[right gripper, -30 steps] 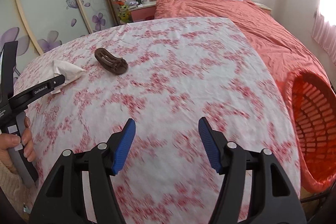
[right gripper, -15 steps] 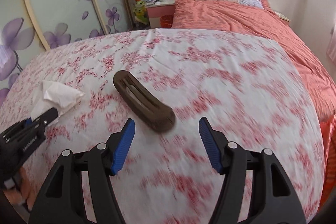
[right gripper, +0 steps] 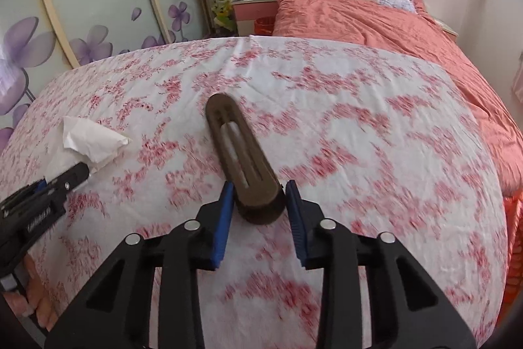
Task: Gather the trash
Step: 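Lift the white tissue and brown hair clip off the bed with both tools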
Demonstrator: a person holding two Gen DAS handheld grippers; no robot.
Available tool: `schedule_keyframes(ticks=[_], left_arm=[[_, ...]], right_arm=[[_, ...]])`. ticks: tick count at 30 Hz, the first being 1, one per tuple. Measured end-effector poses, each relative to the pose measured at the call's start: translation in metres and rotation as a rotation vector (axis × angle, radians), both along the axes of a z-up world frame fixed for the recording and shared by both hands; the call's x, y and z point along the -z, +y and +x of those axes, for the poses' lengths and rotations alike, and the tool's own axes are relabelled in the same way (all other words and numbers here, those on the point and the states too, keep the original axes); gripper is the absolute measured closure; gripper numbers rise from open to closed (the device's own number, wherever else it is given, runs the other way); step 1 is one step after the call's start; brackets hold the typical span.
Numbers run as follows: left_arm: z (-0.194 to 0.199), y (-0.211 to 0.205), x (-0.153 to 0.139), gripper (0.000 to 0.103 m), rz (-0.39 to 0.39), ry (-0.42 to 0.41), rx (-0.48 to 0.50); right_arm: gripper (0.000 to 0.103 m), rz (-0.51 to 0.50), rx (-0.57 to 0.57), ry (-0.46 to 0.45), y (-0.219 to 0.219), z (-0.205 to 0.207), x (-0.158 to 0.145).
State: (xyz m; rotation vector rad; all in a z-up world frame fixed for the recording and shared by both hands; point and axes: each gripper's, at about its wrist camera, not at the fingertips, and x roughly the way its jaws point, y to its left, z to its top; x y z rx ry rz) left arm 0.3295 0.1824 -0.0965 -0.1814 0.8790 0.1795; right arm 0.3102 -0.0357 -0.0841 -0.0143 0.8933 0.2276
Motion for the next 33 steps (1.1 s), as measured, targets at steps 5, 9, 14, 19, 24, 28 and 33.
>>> schedule_keyframes(ticks=[5, 9, 14, 19, 24, 28, 33], left_arm=[[0.001, 0.000, 0.000, 0.069, 0.010, 0.003, 0.000], [0.000, 0.000, 0.000, 0.073, 0.002, -0.001, 0.010], [-0.014, -0.017, 0.000, 0.082, 0.003, 0.002, 0.061], [-0.035, -0.039, 0.000, 0.085, -0.017, -0.004, 0.139], [-0.049, -0.038, -0.001, 0.055, -0.010, -0.003, 0.109], [-0.051, -0.023, -0.004, 0.042, -0.020, -0.004, 0.060], [-0.042, -0.016, -0.010, 0.012, 0.011, -0.017, 0.018]], right_arm=[[0.071, 0.035, 0.081, 0.009, -0.031, -0.021, 0.000], [0.071, 0.035, 0.154, 0.001, -0.063, -0.054, -0.003], [0.071, 0.056, 0.202, 0.007, -0.099, -0.088, -0.003], [0.070, 0.113, 0.186, 0.039, -0.109, -0.098, -0.002], [0.040, 0.084, 0.163, -0.004, -0.102, -0.094, -0.004], [0.041, 0.049, 0.153, 0.003, -0.096, -0.084, 0.003], [0.043, 0.026, 0.148, -0.004, -0.093, -0.078, 0.007]])
